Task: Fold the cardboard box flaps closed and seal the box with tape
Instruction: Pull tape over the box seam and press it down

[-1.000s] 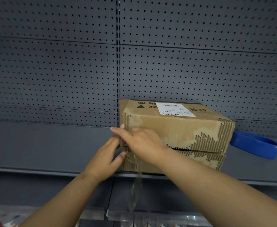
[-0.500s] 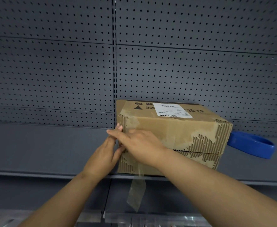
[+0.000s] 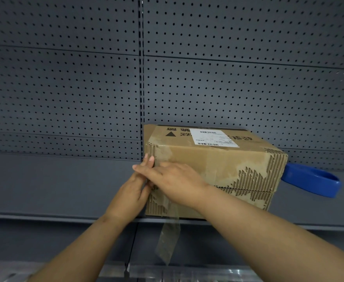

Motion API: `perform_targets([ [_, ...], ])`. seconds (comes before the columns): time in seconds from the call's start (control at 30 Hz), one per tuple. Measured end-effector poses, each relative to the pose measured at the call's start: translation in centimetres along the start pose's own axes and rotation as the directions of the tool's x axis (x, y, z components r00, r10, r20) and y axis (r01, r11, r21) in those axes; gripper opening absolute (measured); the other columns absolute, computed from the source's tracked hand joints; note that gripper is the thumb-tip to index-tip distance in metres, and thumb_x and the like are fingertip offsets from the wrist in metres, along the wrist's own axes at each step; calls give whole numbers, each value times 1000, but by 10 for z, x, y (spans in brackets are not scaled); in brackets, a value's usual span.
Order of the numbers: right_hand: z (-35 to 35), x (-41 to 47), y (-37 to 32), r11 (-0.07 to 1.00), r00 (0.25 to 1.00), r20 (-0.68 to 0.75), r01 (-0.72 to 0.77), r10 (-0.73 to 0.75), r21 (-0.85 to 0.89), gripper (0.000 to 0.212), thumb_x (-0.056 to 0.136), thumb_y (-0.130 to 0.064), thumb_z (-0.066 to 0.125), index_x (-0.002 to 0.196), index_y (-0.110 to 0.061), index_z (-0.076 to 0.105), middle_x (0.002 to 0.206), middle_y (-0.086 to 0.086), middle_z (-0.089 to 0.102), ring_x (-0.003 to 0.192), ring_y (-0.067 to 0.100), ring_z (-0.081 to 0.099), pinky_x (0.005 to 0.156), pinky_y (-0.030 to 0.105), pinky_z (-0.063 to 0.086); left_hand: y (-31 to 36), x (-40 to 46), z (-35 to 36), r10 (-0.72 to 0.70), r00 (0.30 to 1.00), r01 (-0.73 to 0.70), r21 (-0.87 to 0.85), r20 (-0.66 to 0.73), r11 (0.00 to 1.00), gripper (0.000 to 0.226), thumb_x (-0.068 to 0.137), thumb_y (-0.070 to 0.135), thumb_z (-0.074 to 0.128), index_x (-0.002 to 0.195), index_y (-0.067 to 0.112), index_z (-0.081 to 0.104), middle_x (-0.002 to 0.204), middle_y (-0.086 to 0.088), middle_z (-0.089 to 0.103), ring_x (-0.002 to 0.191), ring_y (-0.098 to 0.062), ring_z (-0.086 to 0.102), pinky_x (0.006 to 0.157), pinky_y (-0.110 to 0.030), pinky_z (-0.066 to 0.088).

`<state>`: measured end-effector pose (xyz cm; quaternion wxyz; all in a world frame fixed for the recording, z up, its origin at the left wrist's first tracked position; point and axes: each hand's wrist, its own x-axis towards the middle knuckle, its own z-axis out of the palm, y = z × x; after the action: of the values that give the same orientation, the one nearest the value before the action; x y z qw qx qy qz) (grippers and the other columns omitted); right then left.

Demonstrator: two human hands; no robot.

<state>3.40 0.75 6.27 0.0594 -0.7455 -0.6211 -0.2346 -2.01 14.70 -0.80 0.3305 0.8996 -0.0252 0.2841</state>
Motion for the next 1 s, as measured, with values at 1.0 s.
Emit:
perform_targets([
  [1.0, 2, -27, -18, 647, 822, 146, -531, 551, 547, 44, 90, -21, 57, 130, -20, 42, 90, -11, 52, 97, 11, 52, 84, 23, 40, 5, -6, 6, -21, 997, 26, 73, -71, 997, 61, 97, 25, 41, 136, 42, -3, 146, 24, 9, 133, 9, 14, 105, -9, 16],
])
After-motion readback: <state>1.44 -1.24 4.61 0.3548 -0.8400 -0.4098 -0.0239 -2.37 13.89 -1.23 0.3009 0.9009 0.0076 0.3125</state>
